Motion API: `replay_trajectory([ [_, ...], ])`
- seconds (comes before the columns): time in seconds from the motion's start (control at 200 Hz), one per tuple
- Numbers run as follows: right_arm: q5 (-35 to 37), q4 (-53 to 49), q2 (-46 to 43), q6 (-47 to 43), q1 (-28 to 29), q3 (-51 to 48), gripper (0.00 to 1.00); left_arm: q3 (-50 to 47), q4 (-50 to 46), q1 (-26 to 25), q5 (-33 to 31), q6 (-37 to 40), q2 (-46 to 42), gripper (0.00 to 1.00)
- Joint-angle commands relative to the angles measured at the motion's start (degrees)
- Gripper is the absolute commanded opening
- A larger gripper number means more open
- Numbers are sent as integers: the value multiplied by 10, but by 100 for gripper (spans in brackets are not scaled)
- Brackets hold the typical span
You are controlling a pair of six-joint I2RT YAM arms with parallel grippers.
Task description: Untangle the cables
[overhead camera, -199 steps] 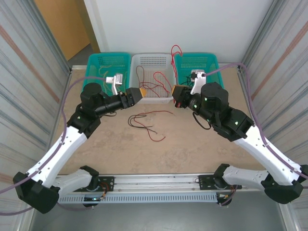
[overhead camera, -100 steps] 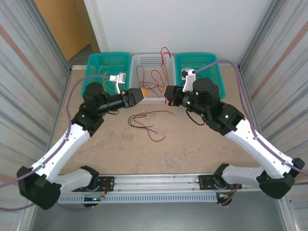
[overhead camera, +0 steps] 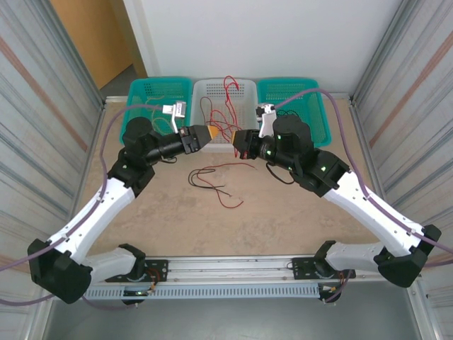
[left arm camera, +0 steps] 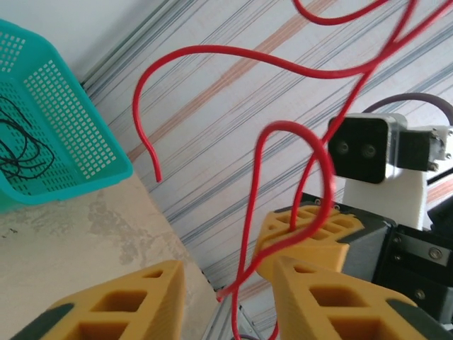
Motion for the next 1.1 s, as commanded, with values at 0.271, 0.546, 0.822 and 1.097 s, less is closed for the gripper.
replay_trajectory([
  [0.271,13,-4,3,-18,2,31,0,14,1,3,3,15,-11,36],
  [0.546,-4,-27,37,-26,-44,70,0,-5,-52,3,-15,44,-27,30],
  [0.822,-53,-34,132,-42,-109,151,0,-46,-207,3,-95,95,-66,21],
  [1.097,-99,-37,242,-41,-167,236,0,-107,-250,3,-124,92,-93,19],
])
